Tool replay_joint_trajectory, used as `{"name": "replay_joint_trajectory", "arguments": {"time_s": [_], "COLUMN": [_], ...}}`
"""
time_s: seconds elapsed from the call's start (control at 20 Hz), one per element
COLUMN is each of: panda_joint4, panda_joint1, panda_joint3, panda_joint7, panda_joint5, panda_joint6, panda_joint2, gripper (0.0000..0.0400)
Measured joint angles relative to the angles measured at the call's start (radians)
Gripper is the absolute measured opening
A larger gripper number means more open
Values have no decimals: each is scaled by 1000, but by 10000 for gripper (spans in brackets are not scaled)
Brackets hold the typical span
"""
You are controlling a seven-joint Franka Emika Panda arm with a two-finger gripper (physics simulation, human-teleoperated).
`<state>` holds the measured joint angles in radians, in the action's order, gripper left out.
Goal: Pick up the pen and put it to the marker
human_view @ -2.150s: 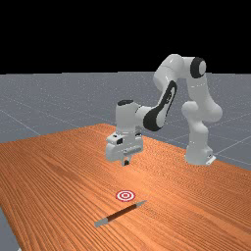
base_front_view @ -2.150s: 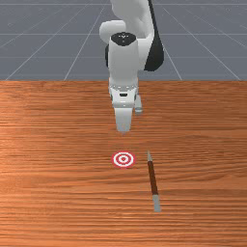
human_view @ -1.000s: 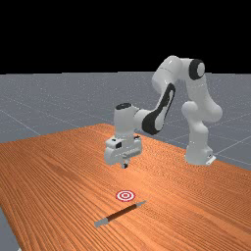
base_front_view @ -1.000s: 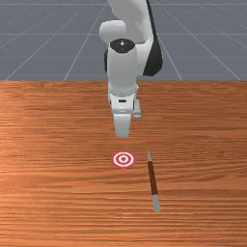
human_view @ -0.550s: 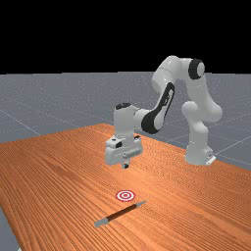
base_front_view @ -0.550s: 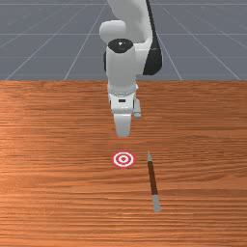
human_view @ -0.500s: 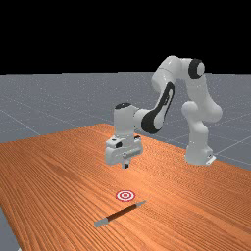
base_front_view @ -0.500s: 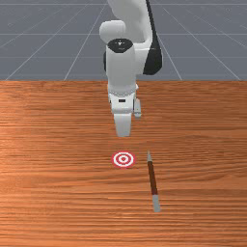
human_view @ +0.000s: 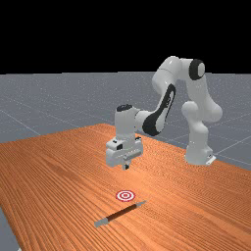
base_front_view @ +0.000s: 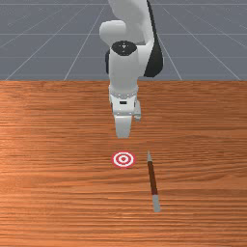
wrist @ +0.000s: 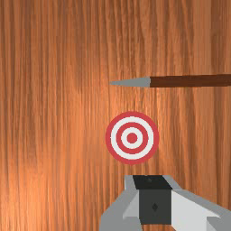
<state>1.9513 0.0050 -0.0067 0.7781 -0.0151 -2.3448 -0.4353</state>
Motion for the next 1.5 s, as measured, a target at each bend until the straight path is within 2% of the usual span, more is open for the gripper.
{"name": "replay_joint_trajectory", "arguments": {"time_s": [0.05, 0.15, 0.2, 0.4, 0.55, 0.6, 0.65, 0.7, 0.9, 1.1, 1.15, 1.2, 1.3, 1.4, 1.5], "panda_joint4": [24, 21, 18, -125, -258, -278, -324, -264, -314, -671, -860, -793, -803, -754, -770], "panda_joint1": [-10, 34, 47, 276, 360, 369, 364, 351, 340, 320, 335, 320, 325, 302, 293], "panda_joint3": [11, -18, -11, -22, 43, 58, 76, 91, 99, 98, 79, 89, 78, 85, 87], "panda_joint7": [18, -67, -162, -764, -665, -626, -581, -561, -543, -505, -519, -503, -483, -422, -388], "panda_joint5": [23, -47, 4, 27, -18, -28, -18, 2, 13, 17, -3, 10, -15, -19, -28], "panda_joint6": [-40, -34, -35, 27, 82, 90, 144, 47, 55, 205, 348, 266, 280, 261, 217], "panda_joint2": [10, 8, 6, -79, -155, -167, -196, -178, -221, -420, -516, -488, -497, -471, -511], "gripper": [0, 0, 0, 0, 0, 0, 0, 0, 0, 0, 0, 0, 0, 0, 0]}}
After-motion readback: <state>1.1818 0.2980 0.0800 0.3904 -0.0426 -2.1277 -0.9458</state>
